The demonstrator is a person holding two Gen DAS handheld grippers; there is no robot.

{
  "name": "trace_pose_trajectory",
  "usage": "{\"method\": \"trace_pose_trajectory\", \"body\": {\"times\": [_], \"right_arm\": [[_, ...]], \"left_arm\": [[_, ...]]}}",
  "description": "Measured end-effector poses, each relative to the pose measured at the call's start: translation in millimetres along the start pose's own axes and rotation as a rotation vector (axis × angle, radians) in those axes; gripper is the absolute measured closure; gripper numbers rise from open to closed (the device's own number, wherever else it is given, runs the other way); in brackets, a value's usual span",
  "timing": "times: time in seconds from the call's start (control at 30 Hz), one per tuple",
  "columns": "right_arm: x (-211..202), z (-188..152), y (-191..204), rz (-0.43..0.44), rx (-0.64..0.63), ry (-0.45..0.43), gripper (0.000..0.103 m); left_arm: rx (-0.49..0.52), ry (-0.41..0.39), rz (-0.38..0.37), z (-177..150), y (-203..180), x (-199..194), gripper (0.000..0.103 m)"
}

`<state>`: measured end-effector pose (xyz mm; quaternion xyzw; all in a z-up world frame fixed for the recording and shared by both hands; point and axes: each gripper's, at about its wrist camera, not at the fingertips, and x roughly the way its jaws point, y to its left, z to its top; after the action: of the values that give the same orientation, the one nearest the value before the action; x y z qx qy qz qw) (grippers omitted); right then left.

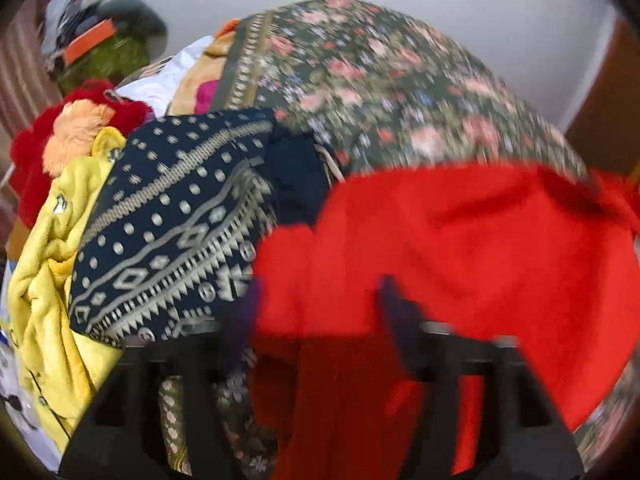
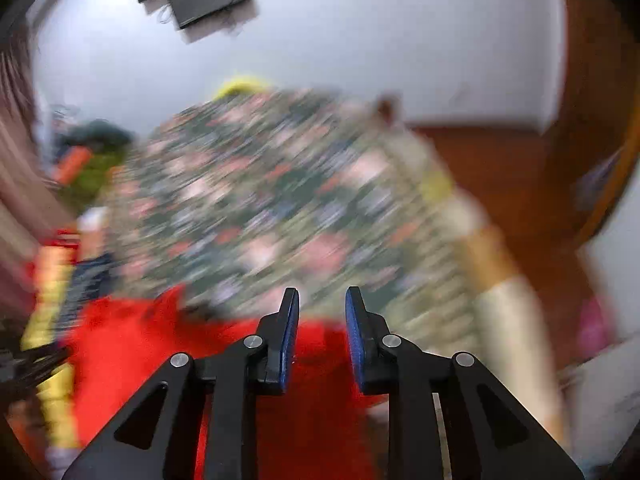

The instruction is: Fold large clothes

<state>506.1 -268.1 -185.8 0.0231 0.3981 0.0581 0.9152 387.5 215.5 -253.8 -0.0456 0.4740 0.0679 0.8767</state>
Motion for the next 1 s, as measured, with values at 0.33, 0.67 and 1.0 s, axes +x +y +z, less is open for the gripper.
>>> {"method": "trace_pose_trajectory", "body": {"times": [0.33,0.67,1.0], "right_arm": [[-54.1,-4.9,-13.8,0.195,-0.011,0.038,0.082],[-24.3,-70.3,61.1,0.246,-0.235,0.16,0.082],[39.0,-43.8,68.7,0.2,-0.12,0.224,0.082]], "left_arm": [[0.1,0.07,0.142,-32.4,-8.9,15.4,0.03],[0.047,0.116,0.157,-56.3,17.0,17.4,0.024],[-0.011,0.078,0.154,-70.7,19.7,20.0,0.02]]}}
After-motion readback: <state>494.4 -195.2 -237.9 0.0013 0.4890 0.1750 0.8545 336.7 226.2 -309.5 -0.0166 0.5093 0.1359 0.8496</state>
